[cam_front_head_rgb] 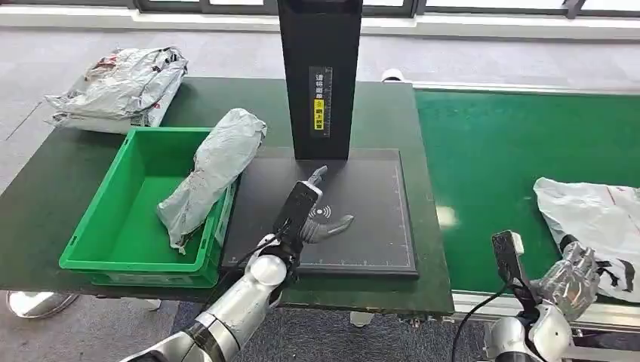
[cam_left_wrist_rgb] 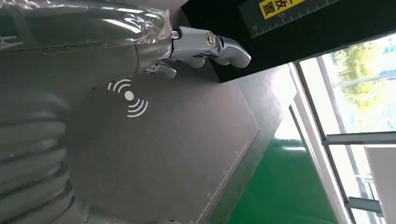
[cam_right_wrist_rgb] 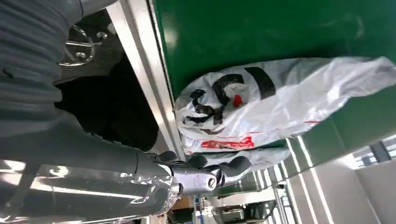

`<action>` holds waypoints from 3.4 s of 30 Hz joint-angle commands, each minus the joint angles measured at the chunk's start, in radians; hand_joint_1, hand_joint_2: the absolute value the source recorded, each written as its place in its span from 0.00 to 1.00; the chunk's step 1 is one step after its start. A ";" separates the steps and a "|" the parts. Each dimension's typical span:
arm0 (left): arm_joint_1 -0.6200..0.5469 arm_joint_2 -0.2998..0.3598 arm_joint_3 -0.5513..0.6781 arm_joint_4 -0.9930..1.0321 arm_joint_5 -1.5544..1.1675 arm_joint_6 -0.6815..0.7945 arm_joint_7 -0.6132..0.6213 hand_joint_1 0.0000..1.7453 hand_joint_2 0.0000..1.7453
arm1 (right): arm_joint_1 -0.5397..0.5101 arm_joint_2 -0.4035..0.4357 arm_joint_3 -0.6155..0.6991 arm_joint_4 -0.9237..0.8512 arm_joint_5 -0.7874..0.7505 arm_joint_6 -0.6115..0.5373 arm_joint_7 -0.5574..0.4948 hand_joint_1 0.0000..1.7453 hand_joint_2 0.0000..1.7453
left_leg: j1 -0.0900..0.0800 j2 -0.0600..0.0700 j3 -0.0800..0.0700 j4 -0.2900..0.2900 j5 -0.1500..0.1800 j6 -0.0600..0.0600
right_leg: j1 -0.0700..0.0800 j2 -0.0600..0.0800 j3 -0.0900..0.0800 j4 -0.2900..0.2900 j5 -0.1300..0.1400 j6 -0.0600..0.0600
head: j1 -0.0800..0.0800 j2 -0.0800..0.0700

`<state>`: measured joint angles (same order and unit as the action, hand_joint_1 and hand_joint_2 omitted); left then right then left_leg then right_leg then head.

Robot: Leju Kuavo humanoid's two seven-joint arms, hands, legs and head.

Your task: Moved the parcel from conveyor to table for the left to box.

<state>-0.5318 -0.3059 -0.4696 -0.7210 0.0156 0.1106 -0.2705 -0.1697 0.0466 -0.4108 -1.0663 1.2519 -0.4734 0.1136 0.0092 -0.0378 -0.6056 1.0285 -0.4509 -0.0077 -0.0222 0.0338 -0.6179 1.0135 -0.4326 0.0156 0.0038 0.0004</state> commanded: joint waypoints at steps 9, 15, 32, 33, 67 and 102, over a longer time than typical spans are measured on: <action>0.023 0.062 0.007 -0.020 0.020 0.007 -0.002 0.00 1.00 | -0.239 -0.131 -0.052 0.531 0.066 -0.064 0.071 0.00 1.00 | 0.000 0.006 0.004 -0.002 0.000 0.000 | 0.001 0.000 0.003 -0.003 0.001 -0.002 | 0.000 0.000; 0.021 0.059 0.007 -0.019 0.020 0.007 0.000 0.00 1.00 | -0.242 -0.132 -0.055 0.541 0.064 -0.072 0.073 0.00 1.00 | 0.000 0.004 0.002 -0.001 -0.001 0.000 | 0.000 0.000 0.002 -0.001 0.000 -0.001 | 0.000 0.000; 0.113 0.094 0.052 -0.135 0.013 0.041 -0.002 0.00 1.00 | -0.313 -0.149 -0.019 0.665 0.103 -0.138 0.107 0.00 1.00 | 0.000 0.006 0.003 -0.002 -0.001 0.000 | 0.000 0.001 0.002 -0.002 0.000 -0.001 | 0.000 0.000; 0.116 0.094 0.055 -0.137 0.012 0.041 -0.002 0.00 1.00 | -0.313 -0.149 -0.019 0.665 0.106 -0.138 0.111 0.00 1.00 | -0.001 0.008 0.005 -0.003 -0.001 0.000 | 0.000 0.002 0.003 -0.002 0.000 -0.002 | 0.000 0.000; 0.104 0.093 0.112 -0.103 0.023 0.046 -0.015 0.00 1.00 | -0.352 -0.182 0.006 0.726 0.151 -0.106 0.189 0.00 1.00 | 0.000 0.004 0.002 -0.001 0.000 0.000 | 0.000 -0.001 0.002 -0.001 0.000 -0.001 | 0.000 0.000; 0.116 0.111 0.138 -0.106 0.043 0.060 -0.042 0.00 1.00 | -0.405 -0.163 0.034 0.766 0.162 0.009 0.194 1.00 1.00 | 0.000 0.003 0.001 -0.001 0.000 0.000 | 0.000 0.001 0.000 0.000 0.000 -0.001 | 0.000 0.000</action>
<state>-0.3890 -0.2190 -0.3658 -0.8724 0.0549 0.1675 -0.3155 -0.5266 -0.1308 -0.4101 -0.3628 1.4187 -0.4707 0.3052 0.0089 -0.0386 -0.6062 1.0285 -0.4505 -0.0077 -0.0226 0.0334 -0.6179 1.0135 -0.4324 0.0158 0.0038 0.0004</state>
